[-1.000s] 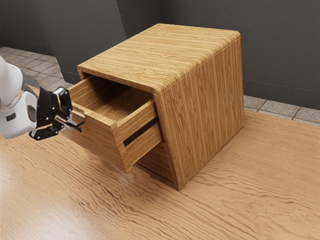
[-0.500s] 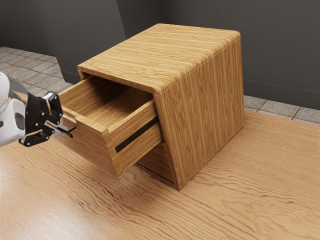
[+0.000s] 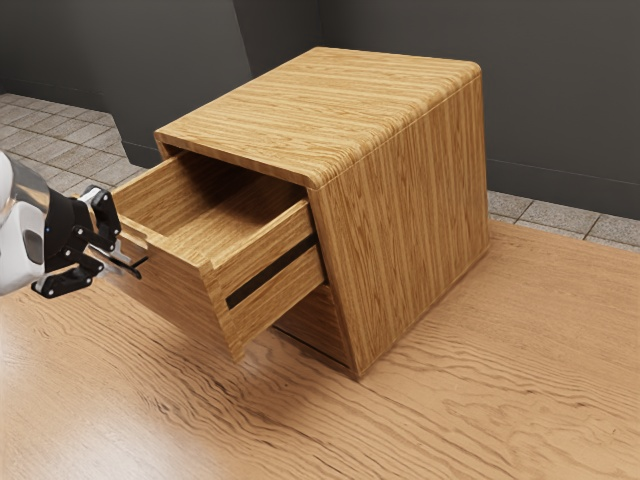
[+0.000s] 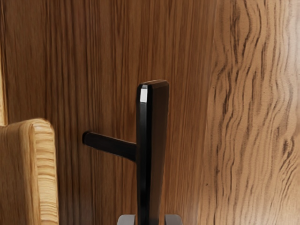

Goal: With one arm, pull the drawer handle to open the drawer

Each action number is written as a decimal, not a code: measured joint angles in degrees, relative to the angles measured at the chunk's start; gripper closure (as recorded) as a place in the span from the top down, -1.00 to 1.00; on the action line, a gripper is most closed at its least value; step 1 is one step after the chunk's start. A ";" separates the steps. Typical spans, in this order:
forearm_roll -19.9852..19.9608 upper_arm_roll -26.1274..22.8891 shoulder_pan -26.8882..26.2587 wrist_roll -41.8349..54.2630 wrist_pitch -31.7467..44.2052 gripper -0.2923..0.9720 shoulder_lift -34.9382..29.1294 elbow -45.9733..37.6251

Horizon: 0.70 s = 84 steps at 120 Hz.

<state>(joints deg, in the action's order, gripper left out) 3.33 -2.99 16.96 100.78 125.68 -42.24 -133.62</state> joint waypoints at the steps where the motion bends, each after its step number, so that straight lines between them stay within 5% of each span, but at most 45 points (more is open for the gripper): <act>1: 0.00 0.00 0.00 0.00 -0.01 -0.57 0.00 0.00; 84: 0.01 0.00 -0.09 -0.01 -0.09 -0.51 -1.19 0.24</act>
<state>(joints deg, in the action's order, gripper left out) 3.34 -2.99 16.88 100.77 125.59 -43.43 -133.38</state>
